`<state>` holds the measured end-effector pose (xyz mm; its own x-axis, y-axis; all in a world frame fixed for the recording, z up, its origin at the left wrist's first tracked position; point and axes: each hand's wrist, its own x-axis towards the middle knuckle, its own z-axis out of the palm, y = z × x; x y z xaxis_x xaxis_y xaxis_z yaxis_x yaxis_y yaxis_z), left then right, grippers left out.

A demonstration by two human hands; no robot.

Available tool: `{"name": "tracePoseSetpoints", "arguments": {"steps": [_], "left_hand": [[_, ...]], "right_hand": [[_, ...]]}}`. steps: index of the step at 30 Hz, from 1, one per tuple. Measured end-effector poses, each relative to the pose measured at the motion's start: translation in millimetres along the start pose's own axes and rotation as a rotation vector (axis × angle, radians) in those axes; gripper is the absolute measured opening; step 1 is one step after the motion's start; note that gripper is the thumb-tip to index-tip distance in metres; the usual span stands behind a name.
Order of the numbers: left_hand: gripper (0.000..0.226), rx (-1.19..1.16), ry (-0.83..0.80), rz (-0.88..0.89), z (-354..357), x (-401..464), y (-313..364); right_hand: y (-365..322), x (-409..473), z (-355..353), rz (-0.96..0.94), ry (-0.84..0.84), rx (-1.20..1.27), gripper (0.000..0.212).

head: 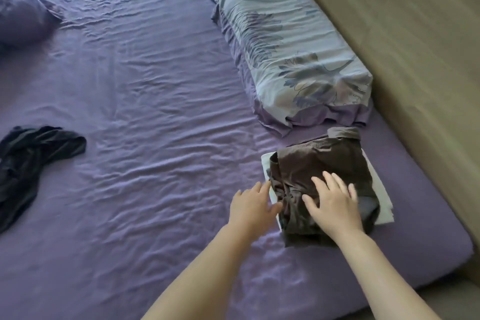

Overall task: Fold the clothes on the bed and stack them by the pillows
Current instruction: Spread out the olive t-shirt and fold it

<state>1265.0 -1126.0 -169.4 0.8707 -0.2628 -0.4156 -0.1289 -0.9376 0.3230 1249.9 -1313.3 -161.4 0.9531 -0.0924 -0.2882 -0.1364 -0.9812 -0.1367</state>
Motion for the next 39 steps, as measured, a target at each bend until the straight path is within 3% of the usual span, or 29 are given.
{"name": "tracePoseSetpoints", "arguments": {"steps": [5,8,16,25,32,39], "left_hand": [[0.05,0.043,0.006,-0.125,-13,-61,-58],[0.05,0.033,0.027,-0.214,-17,-106,-102],[0.049,-0.067,0.055,-0.467,-17,-242,-239],[0.048,-0.084,0.166,-0.663,-47,-448,-385],[0.048,-0.094,0.236,-0.762,-75,-557,-450],[0.047,-0.145,0.305,-0.839,-95,-590,-491]], "right_hand": [[-86,-36,7,-0.249,0.068,0.1,0.043],[-138,-60,24,-0.323,0.024,0.109,0.041],[-288,-128,74,-0.504,-0.155,-0.076,0.043],[-483,-244,81,-0.703,-0.133,-0.124,0.039],[-594,-315,58,-0.807,-0.121,-0.132,0.04],[-655,-330,42,-0.885,-0.148,-0.184,0.04]]}}
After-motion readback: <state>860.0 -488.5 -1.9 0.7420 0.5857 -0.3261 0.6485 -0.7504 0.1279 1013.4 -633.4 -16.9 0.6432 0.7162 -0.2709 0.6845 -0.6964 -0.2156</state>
